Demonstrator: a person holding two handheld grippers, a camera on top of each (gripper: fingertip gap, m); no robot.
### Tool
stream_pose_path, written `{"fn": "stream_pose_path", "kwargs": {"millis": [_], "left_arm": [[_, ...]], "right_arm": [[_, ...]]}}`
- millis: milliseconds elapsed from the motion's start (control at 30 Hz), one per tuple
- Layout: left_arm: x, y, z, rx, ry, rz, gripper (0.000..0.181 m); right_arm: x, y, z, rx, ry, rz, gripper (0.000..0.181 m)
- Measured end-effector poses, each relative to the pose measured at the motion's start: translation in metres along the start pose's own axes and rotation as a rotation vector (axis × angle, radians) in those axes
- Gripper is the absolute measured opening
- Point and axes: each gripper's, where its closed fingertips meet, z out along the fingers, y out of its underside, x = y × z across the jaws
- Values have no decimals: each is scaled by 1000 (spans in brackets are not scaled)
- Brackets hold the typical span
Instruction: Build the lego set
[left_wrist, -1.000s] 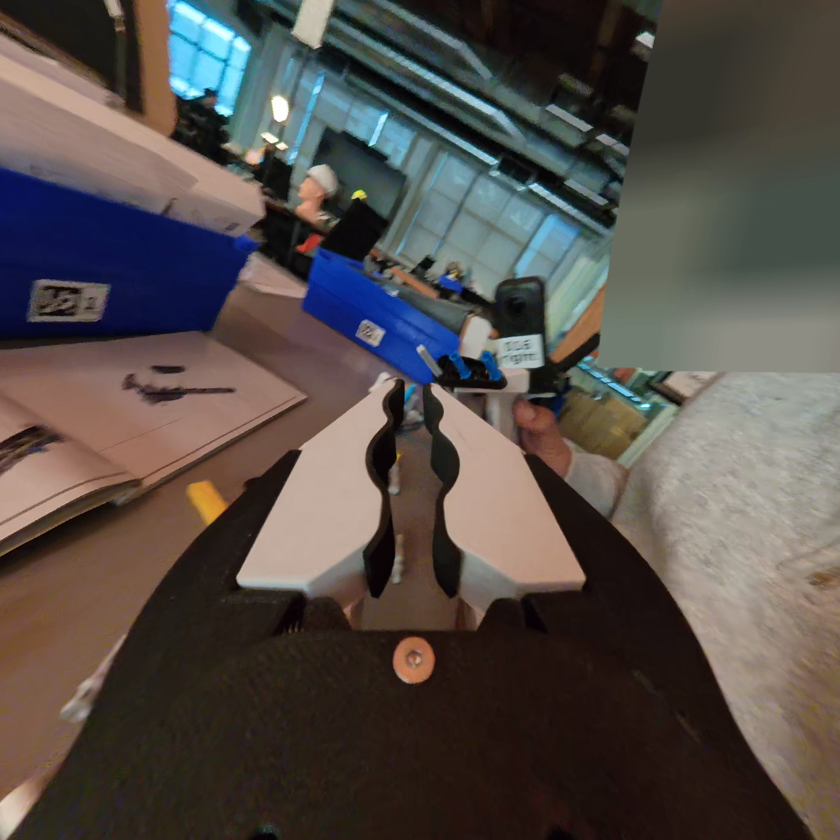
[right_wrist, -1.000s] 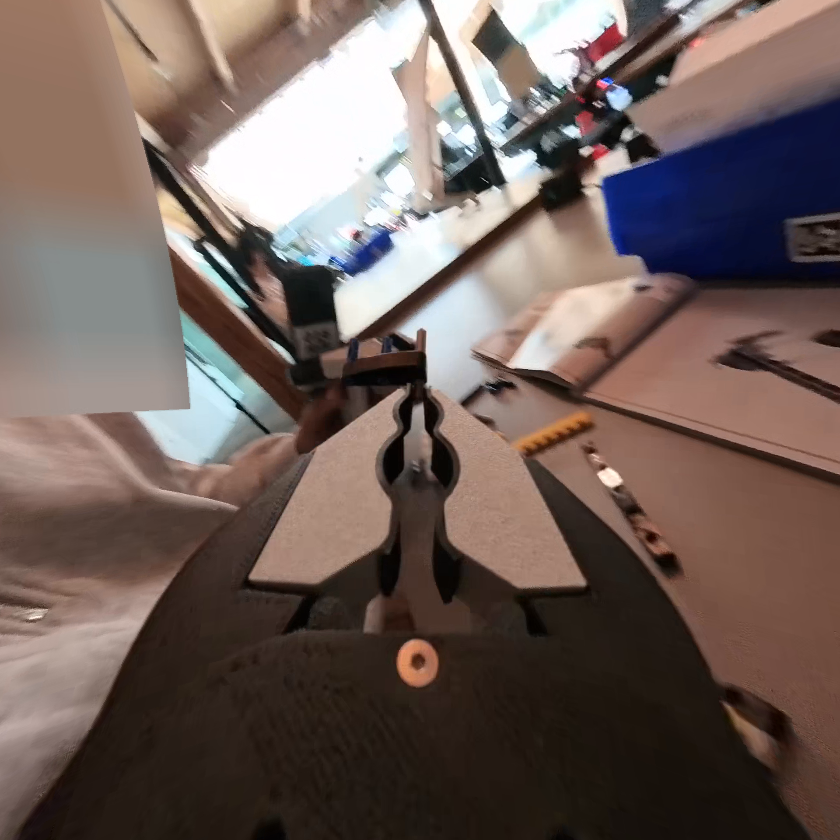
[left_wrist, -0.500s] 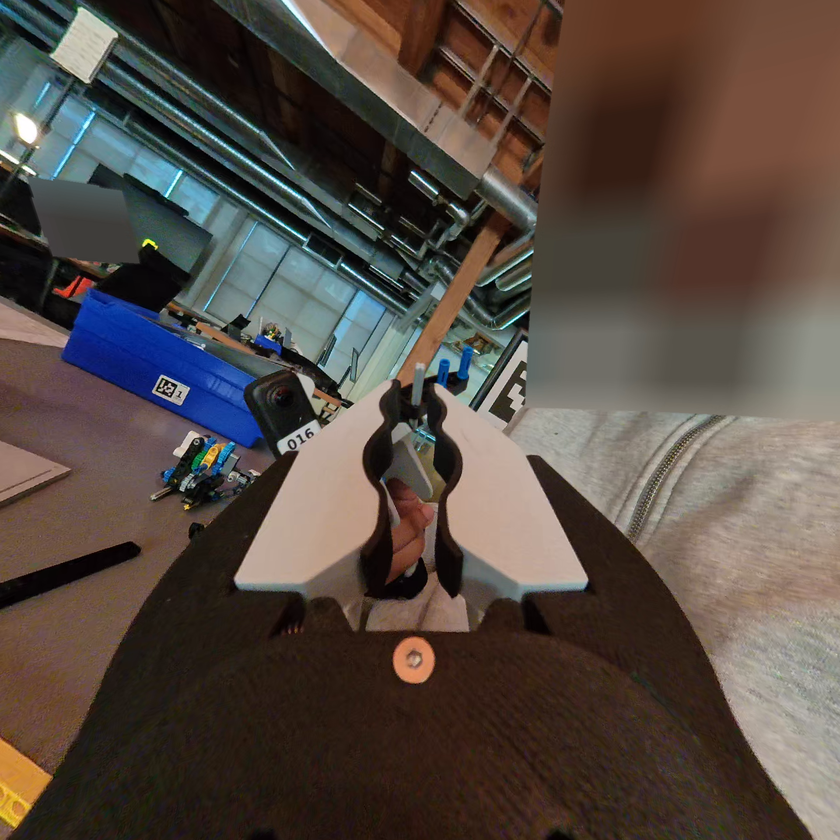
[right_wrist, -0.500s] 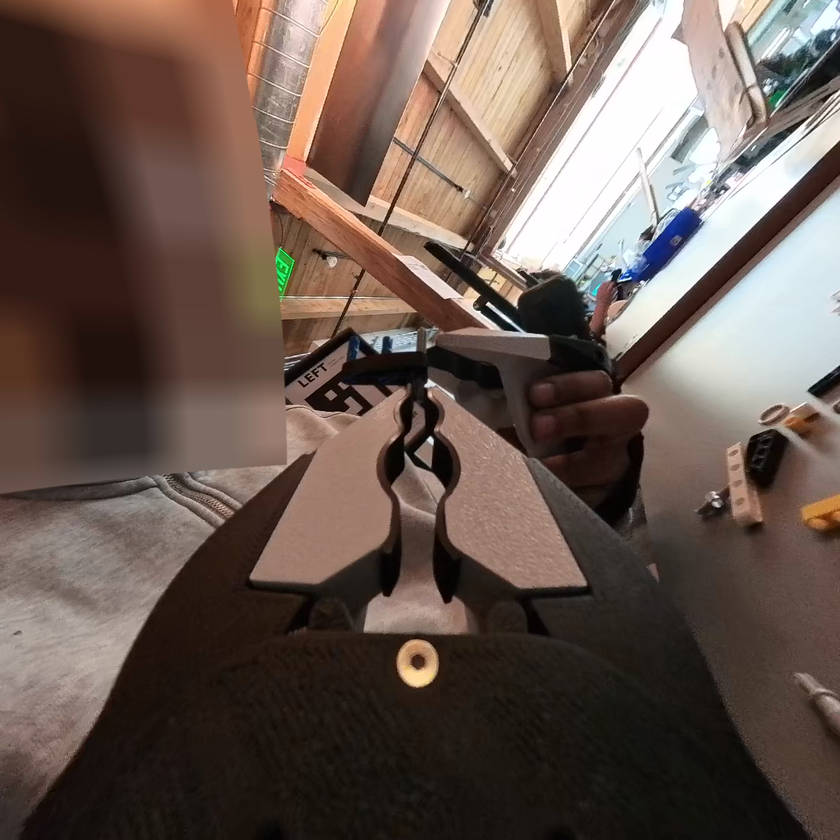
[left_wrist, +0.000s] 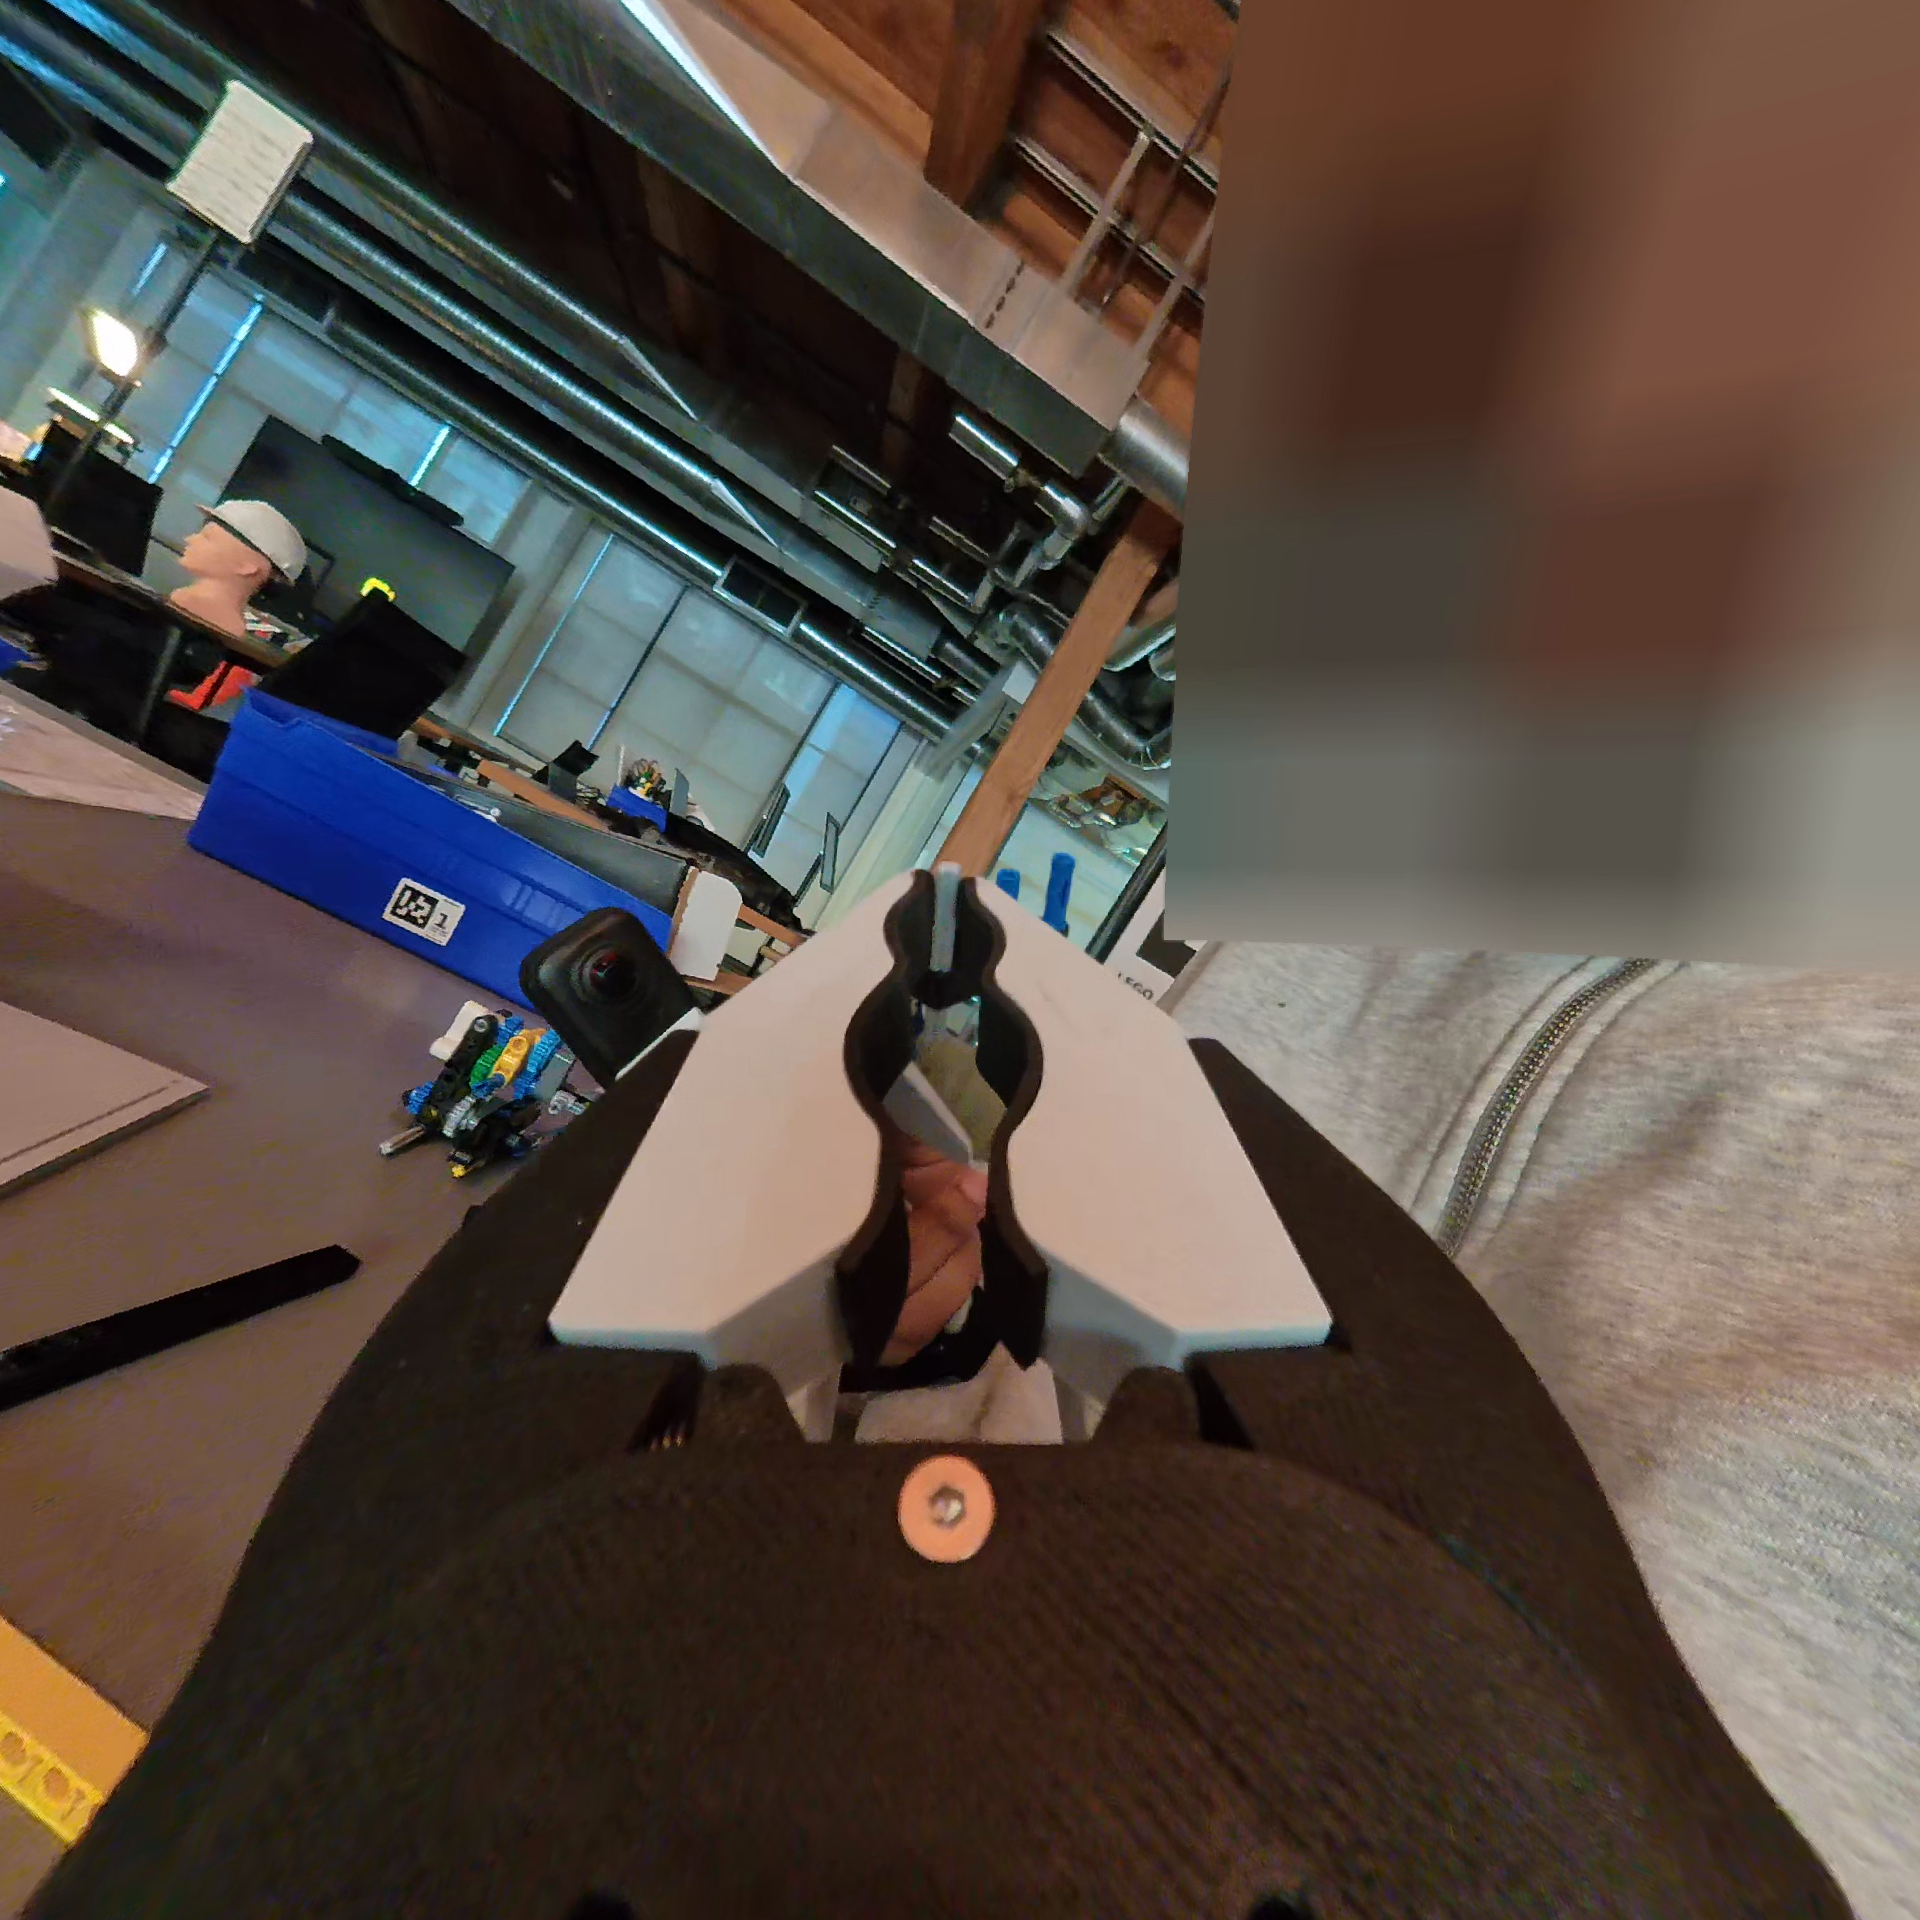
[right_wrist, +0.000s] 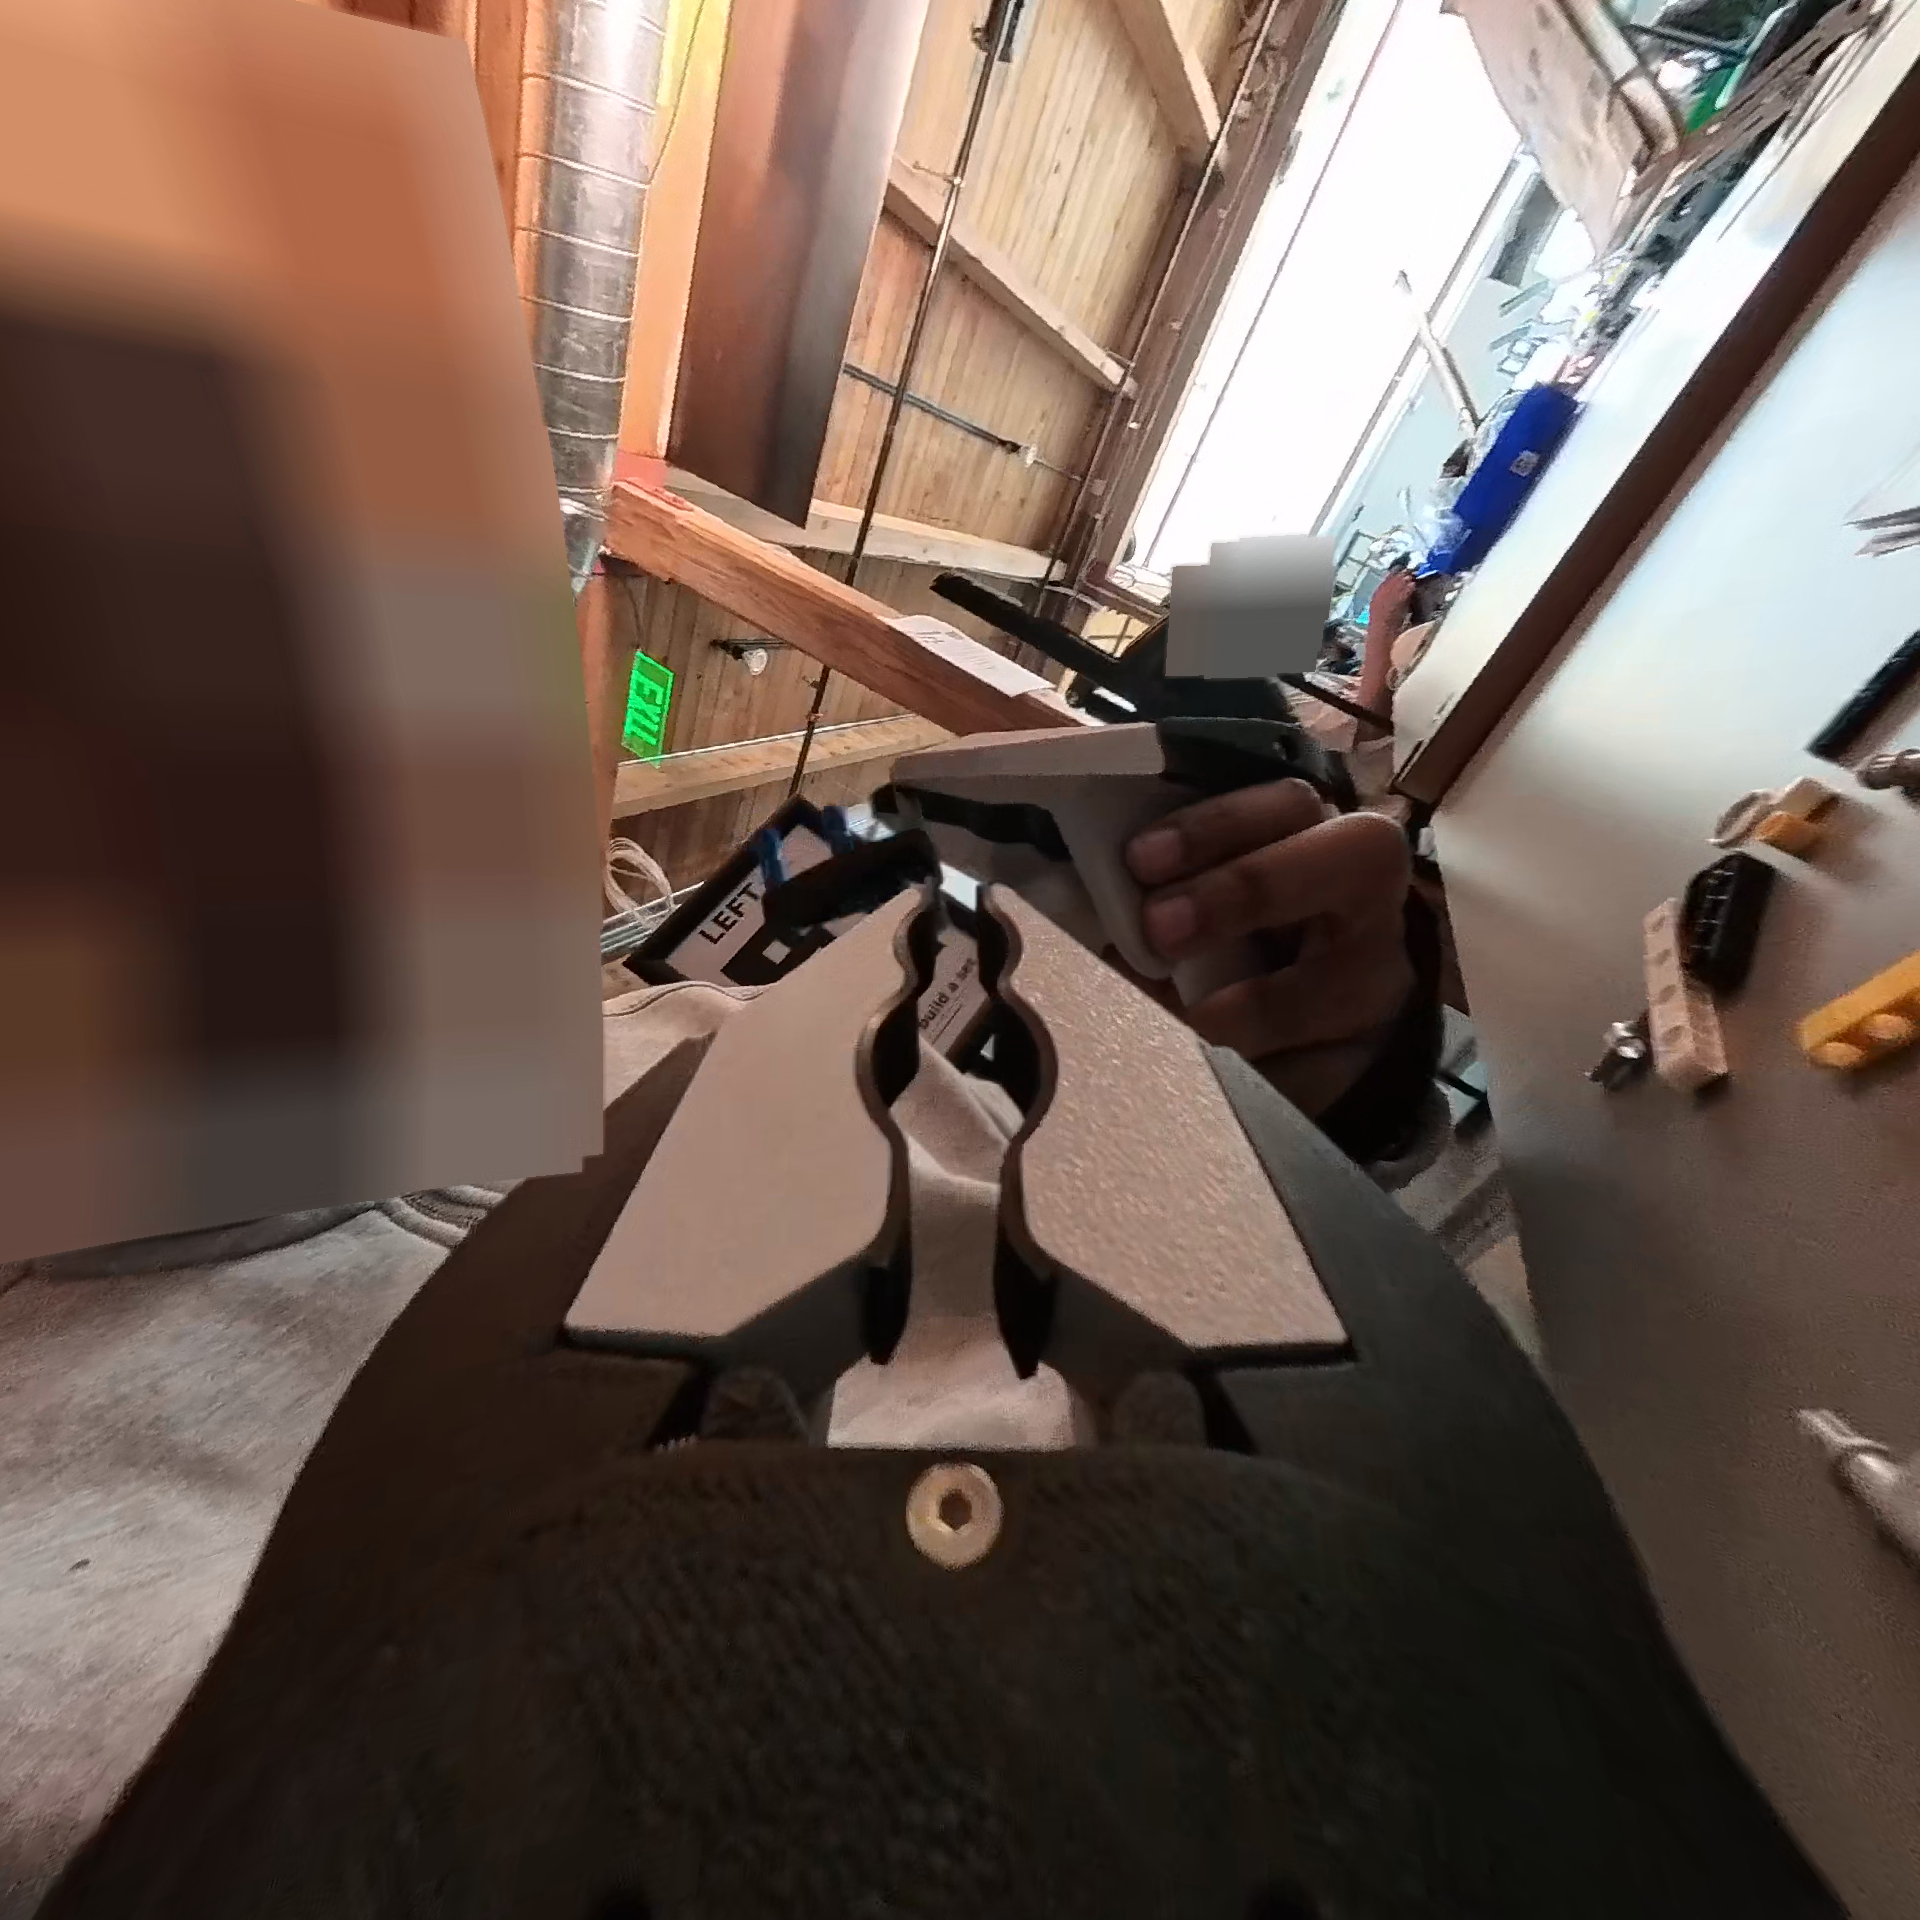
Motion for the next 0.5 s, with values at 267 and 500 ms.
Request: {"fn": "stream_pose_path", "kwargs": {"millis": [267, 500], "left_arm": [[-17, -6, -8, -11, -123, 76, 0], [-33, -22, -23, 15, -232, 130, 1]], "right_arm": [[18, -12, -11, 38, 148, -33, 11], [30, -13, -17, 17, 275, -102, 22]]}}
